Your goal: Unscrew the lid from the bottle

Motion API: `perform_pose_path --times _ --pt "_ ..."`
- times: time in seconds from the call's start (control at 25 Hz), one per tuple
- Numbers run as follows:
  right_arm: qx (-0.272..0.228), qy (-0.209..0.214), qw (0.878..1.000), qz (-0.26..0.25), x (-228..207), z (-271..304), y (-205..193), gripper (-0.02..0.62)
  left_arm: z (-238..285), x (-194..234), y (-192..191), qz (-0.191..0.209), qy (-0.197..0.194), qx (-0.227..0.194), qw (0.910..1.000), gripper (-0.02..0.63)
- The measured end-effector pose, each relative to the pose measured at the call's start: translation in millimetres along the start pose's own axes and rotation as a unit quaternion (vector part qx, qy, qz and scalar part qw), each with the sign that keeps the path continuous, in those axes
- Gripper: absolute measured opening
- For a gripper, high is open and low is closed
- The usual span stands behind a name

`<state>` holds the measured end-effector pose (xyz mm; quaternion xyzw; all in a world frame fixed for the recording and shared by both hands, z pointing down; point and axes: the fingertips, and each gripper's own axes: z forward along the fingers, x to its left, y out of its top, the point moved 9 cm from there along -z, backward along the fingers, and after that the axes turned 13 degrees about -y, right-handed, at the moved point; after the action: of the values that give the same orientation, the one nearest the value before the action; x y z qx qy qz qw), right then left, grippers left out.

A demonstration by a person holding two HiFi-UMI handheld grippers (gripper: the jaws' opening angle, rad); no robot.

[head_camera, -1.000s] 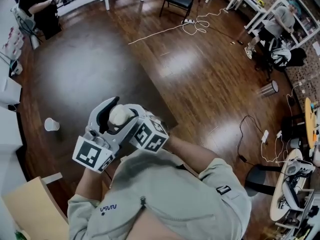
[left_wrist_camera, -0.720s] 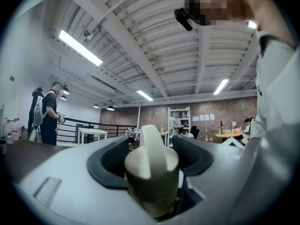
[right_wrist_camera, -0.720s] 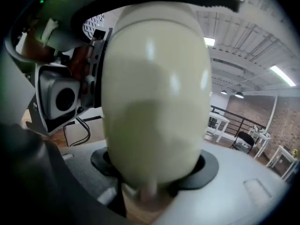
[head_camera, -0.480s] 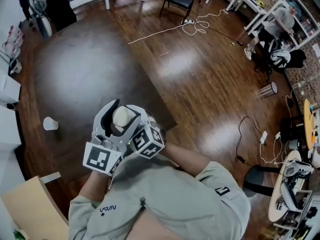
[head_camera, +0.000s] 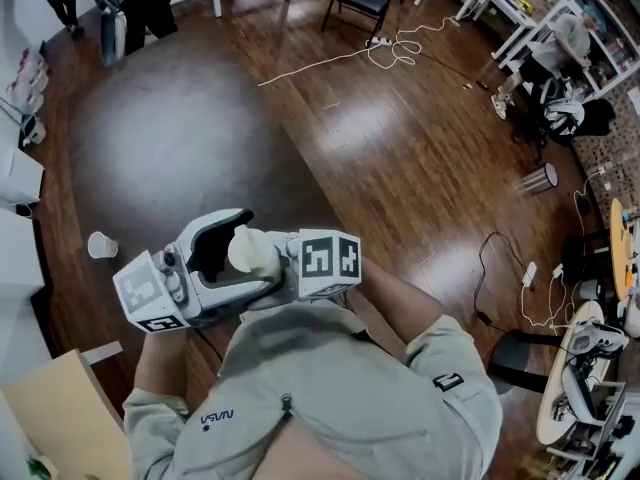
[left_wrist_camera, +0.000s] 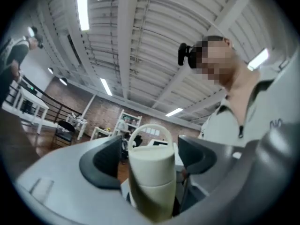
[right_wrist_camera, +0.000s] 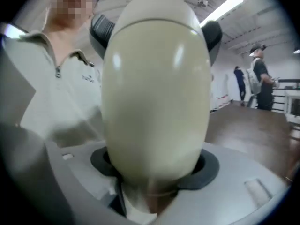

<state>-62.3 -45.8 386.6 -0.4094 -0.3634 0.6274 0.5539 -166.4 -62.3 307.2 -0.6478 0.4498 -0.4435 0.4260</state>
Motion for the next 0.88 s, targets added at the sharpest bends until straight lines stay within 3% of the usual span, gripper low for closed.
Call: perform_pose_path --times 0.12,0.24,0.36,0.48,0.64,0.76,0.88 --pt "0.007 0.109 0.994 -0.010 14 1 8 0.298 1 1 4 -0.021 -0.078 -0.016 0.9966 0.387" --pt "0.007 0.172 0.985 -0.008 22 4 13 0.298 5 -3 6 -0.024 -0.137 -0.014 0.9901 0.363" --pt "0.001 0.199 0.980 0.005 23 6 14 0.298 6 -7 9 -0.018 -0.153 -0.013 0.9879 0.315" --pt "0.005 0.198 0.980 0.007 21 9 13 0.298 4 -6 11 -0.016 -0.144 -0.008 0.9895 0.302" --pt "0.011 0.137 0.990 -0.003 13 10 7 0.298 -1 -1 5 0.021 -0.101 0.004 0.9947 0.303" --pt "0.009 0.025 1.000 -0.016 2 11 5 0.298 1 1 4 0.059 -0.038 0.017 0.9974 0.302" --pt "0.009 -0.106 0.994 -0.029 -7 14 6 0.298 5 -2 7 0.105 0.036 0.036 0.9931 0.302"
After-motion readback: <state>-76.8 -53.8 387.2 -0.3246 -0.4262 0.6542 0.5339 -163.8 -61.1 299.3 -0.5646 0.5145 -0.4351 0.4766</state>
